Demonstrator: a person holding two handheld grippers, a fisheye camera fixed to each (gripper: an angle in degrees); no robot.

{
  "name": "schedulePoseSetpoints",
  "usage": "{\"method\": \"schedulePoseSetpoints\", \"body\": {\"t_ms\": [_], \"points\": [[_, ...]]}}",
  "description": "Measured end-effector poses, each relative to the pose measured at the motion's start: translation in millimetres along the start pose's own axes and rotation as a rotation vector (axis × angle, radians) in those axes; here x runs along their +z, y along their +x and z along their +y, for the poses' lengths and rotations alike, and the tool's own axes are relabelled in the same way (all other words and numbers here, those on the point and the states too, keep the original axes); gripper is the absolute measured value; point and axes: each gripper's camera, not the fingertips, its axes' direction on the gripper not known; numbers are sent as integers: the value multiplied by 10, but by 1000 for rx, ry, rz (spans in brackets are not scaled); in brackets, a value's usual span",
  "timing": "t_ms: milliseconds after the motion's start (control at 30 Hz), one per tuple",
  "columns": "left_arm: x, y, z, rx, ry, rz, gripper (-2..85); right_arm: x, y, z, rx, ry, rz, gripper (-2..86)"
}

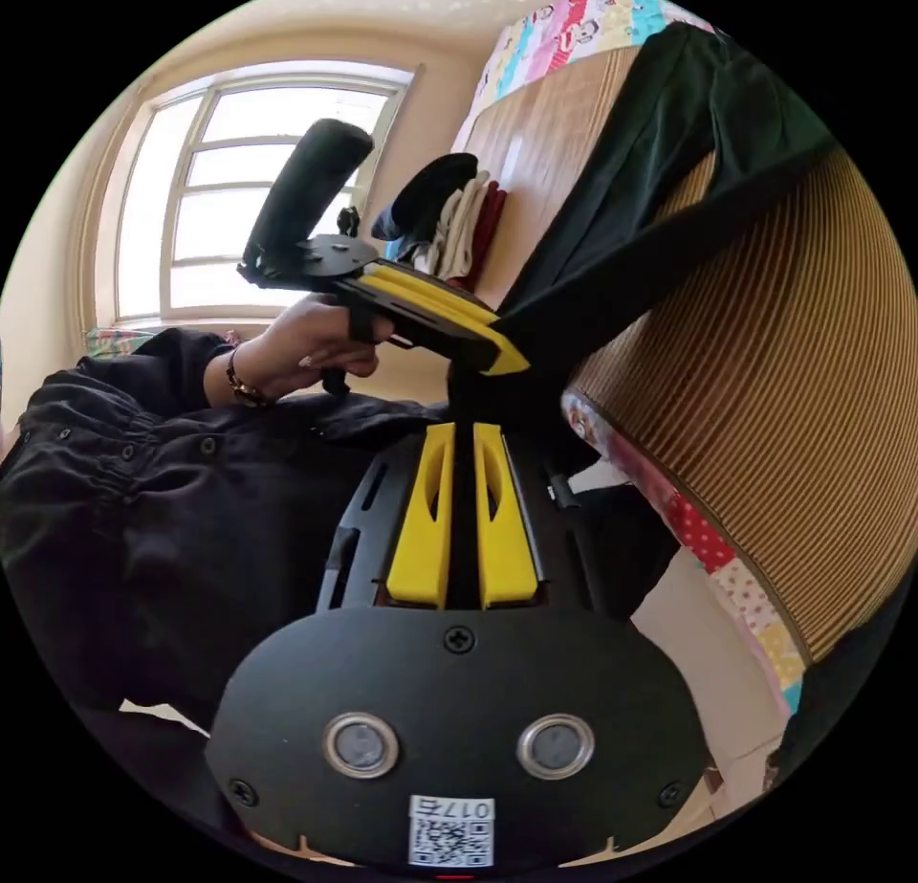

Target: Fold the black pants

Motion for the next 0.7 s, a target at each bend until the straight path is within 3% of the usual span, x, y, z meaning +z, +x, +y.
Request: {"method": "schedulePoseSetpoints", "body": {"t_ms": [167, 333, 500, 567, 700], "points": [[19, -178, 331, -154, 124, 231, 1, -819, 1260, -710, 230, 90, 65, 121], [23, -140, 644, -251, 223, 365, 1, -1853, 2344, -2027, 423, 433, 36, 156], [7, -9, 765, -236, 276, 434, 3, -2091, 2897, -2800, 596, 703, 25, 139], [6, 3, 828, -231, 301, 511, 2, -2063, 3027, -3061, 646, 694, 88, 114], [-25, -58, 1031, -250, 361, 691, 1, -2024, 2756, -3743, 617, 595, 532, 28]]}}
